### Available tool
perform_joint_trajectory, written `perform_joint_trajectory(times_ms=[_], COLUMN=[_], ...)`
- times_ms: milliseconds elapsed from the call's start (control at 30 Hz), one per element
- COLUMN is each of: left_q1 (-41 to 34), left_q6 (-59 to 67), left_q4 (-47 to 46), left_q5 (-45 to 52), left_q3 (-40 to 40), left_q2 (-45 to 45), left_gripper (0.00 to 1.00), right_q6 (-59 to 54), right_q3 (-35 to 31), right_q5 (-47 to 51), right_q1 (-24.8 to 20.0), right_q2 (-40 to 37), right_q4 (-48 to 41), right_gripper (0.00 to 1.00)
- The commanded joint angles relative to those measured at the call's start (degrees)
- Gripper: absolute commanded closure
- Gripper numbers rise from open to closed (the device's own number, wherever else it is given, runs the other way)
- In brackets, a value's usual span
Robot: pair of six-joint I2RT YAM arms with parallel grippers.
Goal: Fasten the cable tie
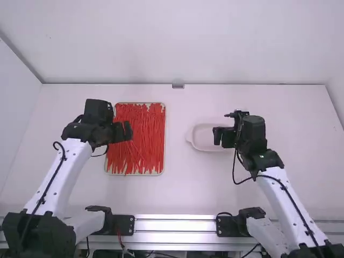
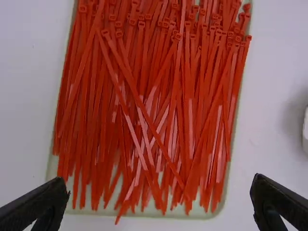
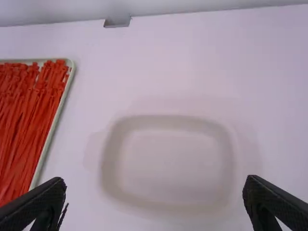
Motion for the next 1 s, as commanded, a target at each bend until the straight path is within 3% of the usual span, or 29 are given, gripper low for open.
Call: perform_joint_trajectory(times_ms=[0, 267, 467, 867, 967], left_q1=[-0.50, -0.44, -0.35, -0.90, -1.36], left_q6=[0.55, 0.46, 0.07, 1.16, 2.14], left_q4=[-0.22, 3.34, 3.58, -3.41, -3.13], left_q5=[-0.15, -0.55, -0.59, -0.20, -0.33], left_q3=[0.61, 0.61, 4.70, 28.46, 31.28], left_q2=[0.46, 0.63, 6.40, 33.57, 37.64], left_gripper=[0.01, 0.01, 0.01, 0.00, 0.01], right_q6=[0.09, 0.13, 0.11, 0.28, 0.11], right_q3=[1.92, 1.92, 1.92, 1.92, 1.92], right_q5=[-0.09, -0.13, -0.13, -2.08, -2.12], right_q1=[0.37, 0.37, 0.42, 0.44, 0.44], right_q2=[-0.98, 1.73, 4.55, 5.90, 5.90], right_q4=[-0.61, 0.20, 1.70, 2.32, 1.90], right_gripper=[0.02, 0.02, 0.02, 0.02, 0.02])
